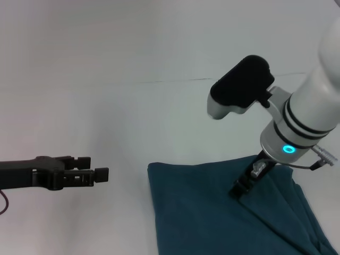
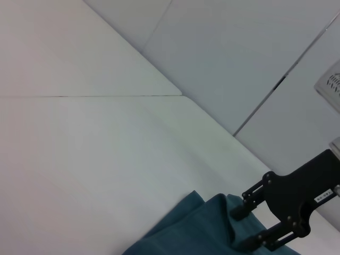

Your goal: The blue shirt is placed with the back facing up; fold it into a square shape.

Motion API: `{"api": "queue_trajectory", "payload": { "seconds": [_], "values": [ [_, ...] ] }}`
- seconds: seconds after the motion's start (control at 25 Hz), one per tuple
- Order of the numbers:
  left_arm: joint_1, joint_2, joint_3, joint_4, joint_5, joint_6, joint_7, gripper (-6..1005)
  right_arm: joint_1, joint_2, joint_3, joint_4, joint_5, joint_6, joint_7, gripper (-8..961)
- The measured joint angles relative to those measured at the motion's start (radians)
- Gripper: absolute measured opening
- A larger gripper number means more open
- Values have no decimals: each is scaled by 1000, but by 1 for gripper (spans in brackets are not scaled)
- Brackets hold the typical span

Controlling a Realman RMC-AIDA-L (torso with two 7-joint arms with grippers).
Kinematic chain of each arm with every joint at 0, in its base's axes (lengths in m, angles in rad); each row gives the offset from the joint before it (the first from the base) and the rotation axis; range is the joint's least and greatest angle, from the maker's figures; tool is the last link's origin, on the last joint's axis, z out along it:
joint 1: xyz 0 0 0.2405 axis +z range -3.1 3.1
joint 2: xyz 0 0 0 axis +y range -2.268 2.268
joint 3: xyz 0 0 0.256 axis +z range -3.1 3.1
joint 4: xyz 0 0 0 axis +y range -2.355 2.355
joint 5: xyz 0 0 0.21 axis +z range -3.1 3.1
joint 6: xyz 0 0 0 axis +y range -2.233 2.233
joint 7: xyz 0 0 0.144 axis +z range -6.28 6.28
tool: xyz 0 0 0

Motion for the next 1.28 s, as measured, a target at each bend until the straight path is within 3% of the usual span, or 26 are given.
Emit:
{"api": "queue_trajectory", "payload": {
  "seconds": [0.96, 1.28],
  "values": [
    [-16, 7, -10, 2, 4, -21, 1, 939, 15, 1, -72, 32, -10, 15, 31, 469],
    [-19, 7, -10, 1, 5, -28, 1, 934, -5, -5, -2, 14, -11, 19, 8, 271]
  ]
}}
